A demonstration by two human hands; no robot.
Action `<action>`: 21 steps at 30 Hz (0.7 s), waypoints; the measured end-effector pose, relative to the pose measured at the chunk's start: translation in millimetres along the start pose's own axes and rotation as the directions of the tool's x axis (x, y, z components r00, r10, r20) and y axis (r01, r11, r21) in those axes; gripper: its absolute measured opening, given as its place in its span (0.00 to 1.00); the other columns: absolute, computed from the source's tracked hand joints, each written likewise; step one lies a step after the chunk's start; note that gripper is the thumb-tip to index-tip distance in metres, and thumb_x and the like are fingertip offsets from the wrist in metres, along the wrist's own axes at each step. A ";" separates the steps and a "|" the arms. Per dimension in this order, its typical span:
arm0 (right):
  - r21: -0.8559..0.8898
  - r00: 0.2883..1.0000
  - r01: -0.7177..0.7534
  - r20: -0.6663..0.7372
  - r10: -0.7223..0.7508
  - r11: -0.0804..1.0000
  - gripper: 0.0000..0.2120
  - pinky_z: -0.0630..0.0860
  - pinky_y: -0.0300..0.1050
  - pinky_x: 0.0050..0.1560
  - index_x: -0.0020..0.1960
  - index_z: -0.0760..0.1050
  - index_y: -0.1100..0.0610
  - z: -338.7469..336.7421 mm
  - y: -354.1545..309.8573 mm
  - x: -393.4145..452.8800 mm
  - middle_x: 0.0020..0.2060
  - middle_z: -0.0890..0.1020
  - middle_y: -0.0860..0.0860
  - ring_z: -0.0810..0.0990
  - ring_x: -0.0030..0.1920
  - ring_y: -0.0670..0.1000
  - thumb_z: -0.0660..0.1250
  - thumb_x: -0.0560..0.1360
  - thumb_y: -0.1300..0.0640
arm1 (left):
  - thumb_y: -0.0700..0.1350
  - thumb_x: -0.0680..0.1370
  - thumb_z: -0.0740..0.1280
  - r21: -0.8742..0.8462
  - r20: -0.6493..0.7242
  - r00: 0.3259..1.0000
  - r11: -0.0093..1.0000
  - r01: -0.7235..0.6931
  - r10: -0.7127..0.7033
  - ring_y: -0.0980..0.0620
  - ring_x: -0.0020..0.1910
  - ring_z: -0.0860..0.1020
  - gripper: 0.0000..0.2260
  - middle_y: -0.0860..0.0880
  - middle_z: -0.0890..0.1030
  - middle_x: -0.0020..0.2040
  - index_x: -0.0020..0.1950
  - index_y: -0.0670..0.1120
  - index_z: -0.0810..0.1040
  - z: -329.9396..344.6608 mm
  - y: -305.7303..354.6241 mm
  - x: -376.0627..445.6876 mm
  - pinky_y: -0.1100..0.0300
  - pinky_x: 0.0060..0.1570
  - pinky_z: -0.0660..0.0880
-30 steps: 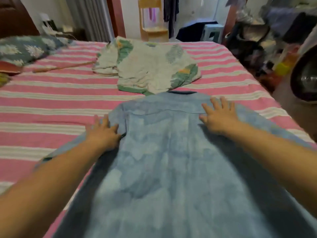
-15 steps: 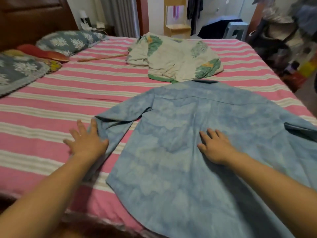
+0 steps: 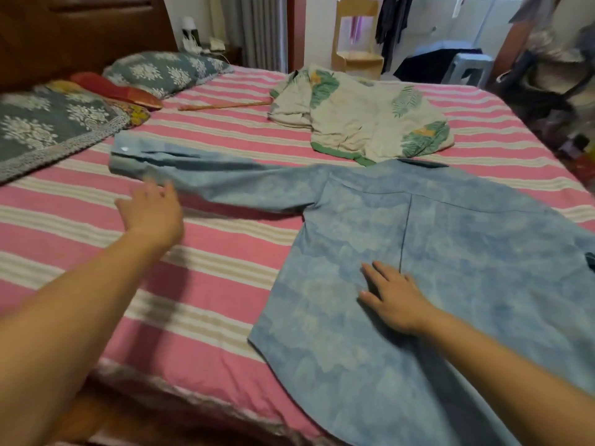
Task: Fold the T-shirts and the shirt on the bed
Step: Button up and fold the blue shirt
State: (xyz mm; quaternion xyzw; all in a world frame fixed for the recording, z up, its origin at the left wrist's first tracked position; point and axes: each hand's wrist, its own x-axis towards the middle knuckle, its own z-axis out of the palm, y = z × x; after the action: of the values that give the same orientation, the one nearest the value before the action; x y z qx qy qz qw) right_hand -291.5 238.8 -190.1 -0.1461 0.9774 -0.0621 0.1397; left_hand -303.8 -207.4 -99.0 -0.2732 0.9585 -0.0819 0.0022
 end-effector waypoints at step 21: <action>0.558 0.593 -0.653 -0.042 0.804 0.511 0.10 0.76 0.51 0.48 0.43 0.75 0.57 29.0 201.6 -276.0 0.43 0.81 0.58 0.79 0.47 0.62 0.66 0.76 0.50 | 0.37 0.82 0.66 -0.811 0.463 0.884 0.432 0.395 0.062 0.41 0.41 0.75 0.11 0.38 0.77 0.47 0.57 0.29 0.77 53.8 91.5 -218.5 0.51 0.43 0.72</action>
State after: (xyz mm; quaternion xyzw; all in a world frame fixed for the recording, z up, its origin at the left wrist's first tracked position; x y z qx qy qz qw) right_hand -83.6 511.5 -180.0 0.3353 0.9044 -0.2615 0.0366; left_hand -163.2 -24.6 -175.3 -0.3398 0.7982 0.4939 0.0600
